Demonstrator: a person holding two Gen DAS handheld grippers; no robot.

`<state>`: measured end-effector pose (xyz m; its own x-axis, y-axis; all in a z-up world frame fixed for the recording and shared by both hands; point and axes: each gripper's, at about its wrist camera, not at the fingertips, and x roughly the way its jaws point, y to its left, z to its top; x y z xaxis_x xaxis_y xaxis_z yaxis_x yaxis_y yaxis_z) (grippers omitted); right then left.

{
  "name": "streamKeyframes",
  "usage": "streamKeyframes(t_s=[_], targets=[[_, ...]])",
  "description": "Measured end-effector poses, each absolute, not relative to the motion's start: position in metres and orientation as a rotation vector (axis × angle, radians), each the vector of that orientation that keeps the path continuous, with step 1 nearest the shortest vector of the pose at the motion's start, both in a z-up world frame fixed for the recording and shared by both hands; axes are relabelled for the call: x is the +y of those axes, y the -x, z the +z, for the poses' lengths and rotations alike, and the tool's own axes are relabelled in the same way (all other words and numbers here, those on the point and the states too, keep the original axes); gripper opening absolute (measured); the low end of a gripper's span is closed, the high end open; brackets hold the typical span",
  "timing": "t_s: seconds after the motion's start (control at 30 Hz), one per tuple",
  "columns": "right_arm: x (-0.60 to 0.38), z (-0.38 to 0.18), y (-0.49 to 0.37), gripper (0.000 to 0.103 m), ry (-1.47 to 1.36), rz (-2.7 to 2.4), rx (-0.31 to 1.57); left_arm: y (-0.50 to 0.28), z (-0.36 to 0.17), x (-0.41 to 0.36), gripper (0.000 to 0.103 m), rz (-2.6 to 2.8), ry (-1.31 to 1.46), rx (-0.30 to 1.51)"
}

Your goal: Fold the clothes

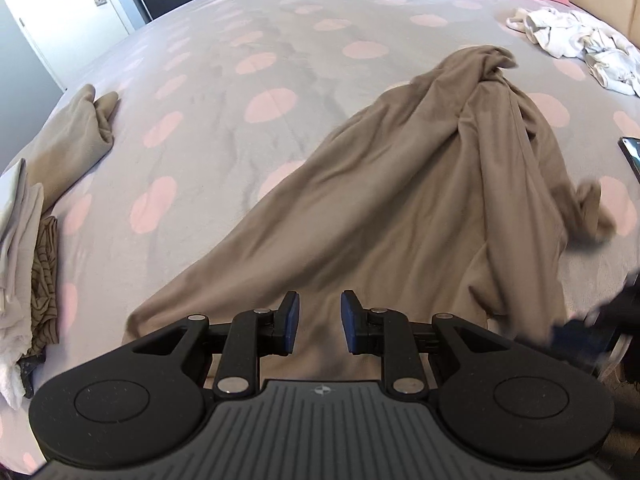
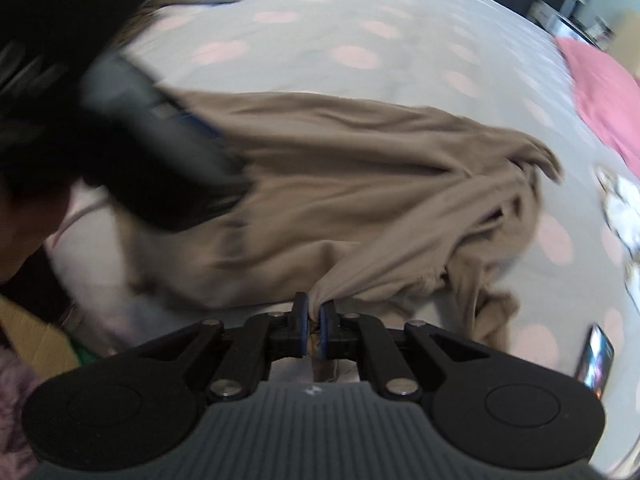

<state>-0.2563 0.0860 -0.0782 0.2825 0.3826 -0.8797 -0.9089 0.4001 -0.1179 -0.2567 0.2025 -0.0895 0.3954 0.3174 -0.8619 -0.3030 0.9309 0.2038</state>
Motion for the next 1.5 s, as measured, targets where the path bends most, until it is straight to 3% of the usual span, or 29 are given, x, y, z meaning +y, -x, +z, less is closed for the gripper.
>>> streamKeyframes(t_s=[0.2, 0.27, 0.33, 0.5, 0.87, 1.2, 1.3, 1.5], targets=[[0.094, -0.082, 0.273, 0.008, 0.768, 1.04, 0.892, 0.259, -0.087, 0.202, 0.021, 0.378, -0.022, 1.1], [0.094, -0.084, 0.268, 0.017, 0.759, 1.026, 0.906, 0.259, -0.087, 0.202, 0.021, 0.371, -0.028, 1.097], [0.091, -0.085, 0.26, 0.033, 0.748, 1.008, 0.914, 0.26, -0.086, 0.201, 0.021, 0.366, -0.03, 1.091], [0.081, -0.083, 0.251, 0.036, 0.75, 0.96, 0.93, 0.261, -0.08, 0.197, 0.021, 0.345, -0.022, 1.075], [0.045, -0.063, 0.235, 0.054, 0.745, 0.931, 0.958, 0.262, -0.062, 0.167, 0.021, 0.213, -0.015, 1.039], [0.026, -0.065, 0.221, 0.055, 0.857, 0.889, 0.965, 0.254, -0.059, 0.135, 0.021, 0.136, -0.05, 1.035], [0.024, -0.068, 0.211, 0.055, 0.894, 0.874, 0.965, 0.255, -0.059, 0.127, 0.029, 0.098, -0.058, 1.021], [0.022, -0.071, 0.195, 0.054, 0.879, 0.882, 0.978, 0.249, -0.07, 0.114, 0.03, 0.053, -0.066, 1.04]])
